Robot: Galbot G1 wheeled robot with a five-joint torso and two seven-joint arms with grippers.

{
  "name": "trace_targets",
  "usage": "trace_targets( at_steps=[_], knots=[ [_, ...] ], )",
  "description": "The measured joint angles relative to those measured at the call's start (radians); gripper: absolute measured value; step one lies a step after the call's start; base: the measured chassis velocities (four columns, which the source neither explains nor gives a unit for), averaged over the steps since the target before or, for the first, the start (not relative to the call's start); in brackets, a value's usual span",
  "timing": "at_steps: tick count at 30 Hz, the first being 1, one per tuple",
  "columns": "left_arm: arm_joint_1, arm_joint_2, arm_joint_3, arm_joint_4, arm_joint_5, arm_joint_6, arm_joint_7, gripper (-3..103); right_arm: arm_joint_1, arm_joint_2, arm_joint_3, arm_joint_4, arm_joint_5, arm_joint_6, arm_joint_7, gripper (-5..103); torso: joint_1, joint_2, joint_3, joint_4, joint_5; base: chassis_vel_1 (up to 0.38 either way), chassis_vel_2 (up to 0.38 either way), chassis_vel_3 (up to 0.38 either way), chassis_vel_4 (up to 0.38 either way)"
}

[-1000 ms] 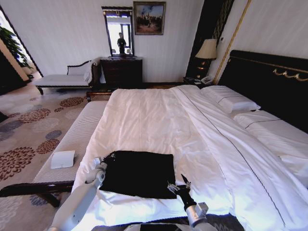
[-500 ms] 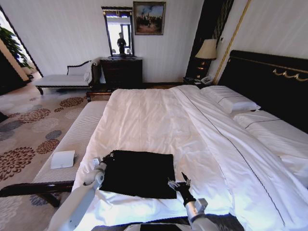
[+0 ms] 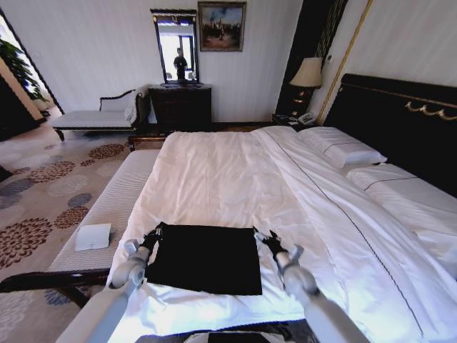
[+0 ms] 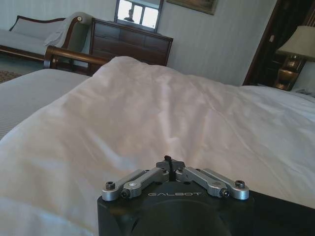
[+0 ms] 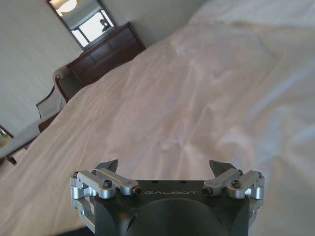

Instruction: Fold the clothes on the bed.

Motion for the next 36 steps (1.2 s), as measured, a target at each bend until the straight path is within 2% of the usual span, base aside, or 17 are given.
trace_targets(
  at_steps=[7,10,11,14,16,19,23,25,28,30,31,32,35,36],
  knots=[
    [-0.001,-0.01,0.011,-0.002,0.003,0.001,-0.004,1,0.037,0.059,-0.018,-0.126,-0.005,-0.006,-0.016,100,0.0,0.0,0.0,-0.0005,0.0001,0.0,0.0,0.0,0.0],
    [0.002,-0.008,0.011,-0.002,0.003,0.001,-0.004,1,0.028,0.065,-0.018,-0.134,-0.014,-0.008,-0.02,100,0.0,0.0,0.0,-0.0004,-0.0001,0.0,0.0,0.0,0.0],
    [0.003,-0.006,0.01,-0.002,0.002,0.001,-0.003,1,0.022,0.066,-0.018,-0.137,-0.019,-0.008,-0.021,103,0.0,0.0,0.0,-0.0005,-0.0001,0.0,0.0,0.0,0.0],
    [0.004,-0.006,0.009,-0.002,0.0,0.001,-0.003,1,0.018,0.067,-0.018,-0.141,-0.025,-0.008,-0.021,100,0.0,0.0,0.0,-0.0005,-0.0002,0.0,0.0,0.0,0.0],
    [0.003,-0.007,0.01,-0.002,-0.001,0.001,-0.004,1,0.015,0.069,-0.017,-0.144,-0.028,-0.007,-0.021,92,0.0,0.0,0.0,-0.0005,-0.0001,0.0,0.0,0.0,0.0],
    [-0.001,-0.014,0.011,-0.002,-0.001,0.001,-0.005,1,0.015,0.07,-0.015,-0.145,-0.03,-0.004,-0.021,87,0.0,0.0,0.0,-0.0006,-0.0001,0.0,0.0,0.0,0.0],
    [-0.003,-0.037,0.016,0.004,0.002,0.001,-0.008,1,0.007,0.069,-0.013,-0.136,-0.031,0.001,-0.021,65,0.0,0.0,0.0,-0.0005,0.0,0.0,0.0,0.0,0.0],
    [-0.004,-0.039,0.016,0.005,0.002,0.001,-0.008,1,0.006,0.069,-0.013,-0.134,-0.031,0.002,-0.021,65,0.0,0.0,0.0,-0.0005,0.0,0.0,0.0,0.0,0.0],
    [-0.017,-0.052,0.016,0.019,0.002,-0.001,-0.01,1,0.003,0.07,-0.013,-0.129,-0.034,0.012,-0.026,49,0.0,0.0,0.0,-0.0006,0.0,0.0,0.0,0.0,0.0],
    [-0.018,-0.053,0.017,0.02,0.002,-0.001,-0.011,1,0.003,0.07,-0.013,-0.129,-0.035,0.012,-0.027,49,0.0,0.0,0.0,-0.0006,0.0,0.0,0.0,0.0,0.0],
    [-0.02,-0.054,0.017,0.02,0.001,-0.001,-0.013,1,0.003,0.069,-0.013,-0.127,-0.035,0.013,-0.028,38,0.0,0.0,0.0,-0.0005,0.0,0.0,0.0,0.0,0.0],
    [-0.021,-0.054,0.017,0.019,0.0,-0.001,-0.014,1,0.003,0.068,-0.013,-0.124,-0.035,0.014,-0.029,33,0.0,0.0,0.0,-0.0005,0.0001,0.0,0.0,0.0,0.0],
    [-0.019,-0.053,0.017,0.014,-0.005,-0.002,-0.016,1,0.002,0.068,-0.013,-0.118,-0.035,0.021,-0.031,33,0.0,0.0,0.0,-0.0005,0.0001,0.0,0.0,0.0,0.0],
    [-0.018,-0.053,0.016,0.011,-0.01,-0.002,-0.018,1,0.002,0.068,-0.012,-0.116,-0.035,0.023,-0.032,21,0.0,0.0,0.0,-0.0005,0.0001,0.0,0.0,0.0,0.0]
  ],
)
